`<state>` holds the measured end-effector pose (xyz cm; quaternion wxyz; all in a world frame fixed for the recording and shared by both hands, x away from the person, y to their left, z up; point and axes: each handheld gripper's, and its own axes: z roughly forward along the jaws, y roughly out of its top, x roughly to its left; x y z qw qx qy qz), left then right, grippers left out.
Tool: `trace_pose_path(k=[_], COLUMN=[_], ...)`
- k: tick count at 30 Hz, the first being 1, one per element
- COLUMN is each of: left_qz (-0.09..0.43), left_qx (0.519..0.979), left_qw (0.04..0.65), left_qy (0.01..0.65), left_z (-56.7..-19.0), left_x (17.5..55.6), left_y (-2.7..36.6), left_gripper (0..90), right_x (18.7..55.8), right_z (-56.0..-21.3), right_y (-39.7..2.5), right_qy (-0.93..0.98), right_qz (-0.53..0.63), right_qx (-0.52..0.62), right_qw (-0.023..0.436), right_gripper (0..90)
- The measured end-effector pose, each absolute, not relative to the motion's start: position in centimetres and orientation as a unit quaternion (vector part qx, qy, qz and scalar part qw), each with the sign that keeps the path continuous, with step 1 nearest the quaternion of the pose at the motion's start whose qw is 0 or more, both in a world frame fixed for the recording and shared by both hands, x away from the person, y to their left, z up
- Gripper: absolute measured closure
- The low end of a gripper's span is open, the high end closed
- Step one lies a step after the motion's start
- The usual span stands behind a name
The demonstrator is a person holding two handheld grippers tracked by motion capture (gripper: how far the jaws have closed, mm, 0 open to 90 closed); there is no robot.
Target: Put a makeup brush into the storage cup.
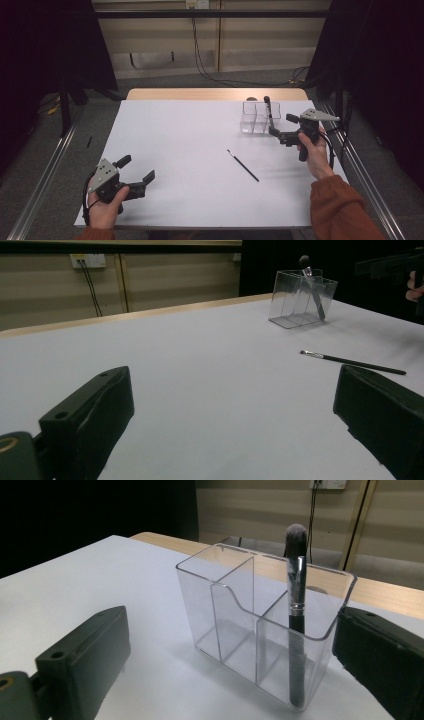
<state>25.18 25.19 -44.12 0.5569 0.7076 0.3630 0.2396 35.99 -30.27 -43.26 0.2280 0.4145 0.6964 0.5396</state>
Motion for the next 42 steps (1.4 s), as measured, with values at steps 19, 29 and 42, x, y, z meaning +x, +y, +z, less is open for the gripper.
trace_pose_path(k=[19, 29, 42], left_qz=[0.237, 0.239, 0.238], left_qx=[0.705, 0.706, 0.705], left_qw=[0.56, 0.559, 0.562], left_qy=[0.364, 0.363, 0.361], left_z=[-44.1, -44.1, -43.9], left_x=[25.1, 25.0, 24.8], left_y=[25.2, 25.1, 25.1], left_gripper=[2.8, 2.8, 3.2], right_x=[32.4, 30.6, 28.0], right_z=[-43.5, -43.7, -44.7], right_y=[-30.4, -30.3, -30.5], right_qy=[0.703, 0.708, 0.711], right_qz=[0.537, 0.536, 0.529], right_qx=[0.406, 0.397, 0.405], right_qw=[0.23, 0.23, 0.225], right_gripper=[2.6, 2.6, 2.7])
